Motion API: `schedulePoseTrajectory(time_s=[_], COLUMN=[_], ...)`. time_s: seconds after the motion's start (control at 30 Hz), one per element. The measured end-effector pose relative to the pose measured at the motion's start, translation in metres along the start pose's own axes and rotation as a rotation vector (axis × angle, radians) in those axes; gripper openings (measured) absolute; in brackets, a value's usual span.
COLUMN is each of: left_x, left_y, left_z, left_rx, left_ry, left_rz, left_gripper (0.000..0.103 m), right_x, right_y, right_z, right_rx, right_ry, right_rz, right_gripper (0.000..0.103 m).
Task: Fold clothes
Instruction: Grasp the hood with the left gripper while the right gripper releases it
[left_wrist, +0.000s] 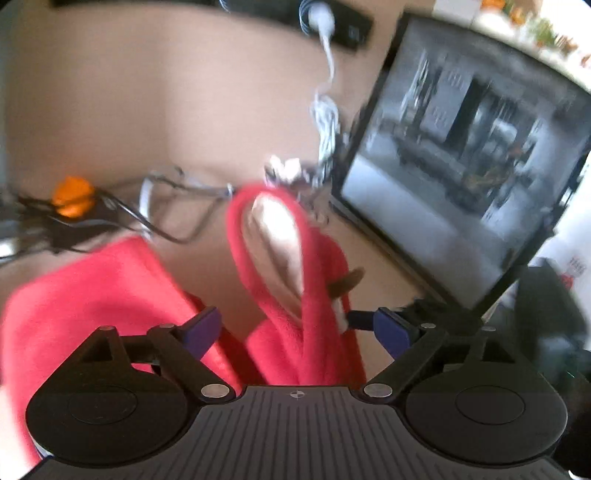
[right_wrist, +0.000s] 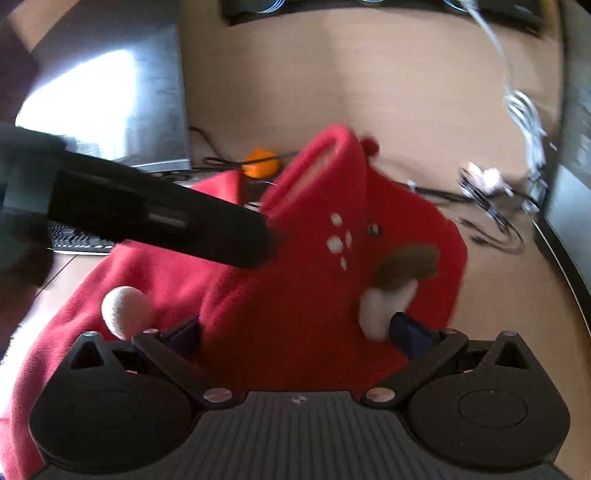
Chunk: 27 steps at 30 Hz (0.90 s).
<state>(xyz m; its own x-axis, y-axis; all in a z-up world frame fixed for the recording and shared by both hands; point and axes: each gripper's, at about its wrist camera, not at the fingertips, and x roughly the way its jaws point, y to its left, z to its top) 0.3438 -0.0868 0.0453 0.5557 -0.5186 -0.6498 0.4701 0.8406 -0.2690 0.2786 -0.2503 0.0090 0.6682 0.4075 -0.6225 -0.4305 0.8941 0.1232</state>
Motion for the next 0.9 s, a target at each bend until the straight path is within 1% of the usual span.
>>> schedulePoseTrajectory(time_s=[0.1,0.13,0.2,0.23,0.27,0.33,0.4,0.43,0.5,0.57,0.6,0.67,0.77,0.87,0.9], left_x=[0.031,0.039,0.055,0.061,0.064,0.07,0.07,0.068,0.066,0.062,0.06,0.056,0.053,0.051,0.05], left_y=[-0.006,-0.009,-0.015,-0.015,-0.013,-0.009,-0.006,-0.004,-0.001,0.003,0.003,0.003,0.0,-0.004,-0.006], left_z=[0.008,0.009,0.01,0.009,0.008,0.006,0.004,0.002,0.003,0.003,0.003,0.002,0.001,-0.001,-0.001], left_rx=[0.001,0.015,0.06,0.074,0.072,0.057,0.061,0.066,0.065,0.056,0.053,0.053,0.062,0.086,0.091], left_ry=[0.059,0.073,0.097,0.112,0.123,0.139,0.136,0.133,0.132,0.127,0.123,0.114,0.105,0.102,0.102], left_rz=[-0.024,-0.022,0.025,0.047,0.049,0.04,0.037,0.037,0.034,0.023,0.016,0.006,0.004,0.022,0.024], left_gripper=[0.093,0.093,0.088,0.083,0.076,0.07,0.067,0.063,0.059,0.054,0.053,0.052,0.052,0.052,0.052], right_x=[0.002,-0.001,-0.012,-0.017,-0.026,-0.046,-0.062,-0.067,-0.063,-0.054,-0.048,-0.027,0.016,0.05,0.06], right_y=[0.004,0.005,0.0,-0.004,-0.012,-0.034,-0.064,-0.081,-0.105,-0.116,-0.117,-0.123,-0.13,-0.138,-0.14], right_z=[-0.008,-0.009,-0.014,-0.017,-0.021,-0.034,-0.049,-0.053,-0.055,-0.043,-0.039,-0.025,-0.007,-0.001,-0.002], right_rx=[-0.012,-0.023,-0.013,0.002,0.033,0.149,0.352,0.46,0.608,0.661,0.667,0.689,0.738,0.767,0.786], right_ry=[0.009,0.009,0.019,0.03,0.038,0.036,0.03,0.03,0.019,-0.001,-0.017,-0.03,0.002,0.037,0.051], right_rz=[-0.009,-0.017,-0.008,0.003,0.007,0.004,-0.02,-0.027,-0.019,-0.016,0.009,0.136,0.296,0.343,0.373], right_gripper=[0.103,0.103,0.103,0.103,0.103,0.103,0.103,0.103,0.103,0.103,0.103,0.103,0.103,0.103,0.103])
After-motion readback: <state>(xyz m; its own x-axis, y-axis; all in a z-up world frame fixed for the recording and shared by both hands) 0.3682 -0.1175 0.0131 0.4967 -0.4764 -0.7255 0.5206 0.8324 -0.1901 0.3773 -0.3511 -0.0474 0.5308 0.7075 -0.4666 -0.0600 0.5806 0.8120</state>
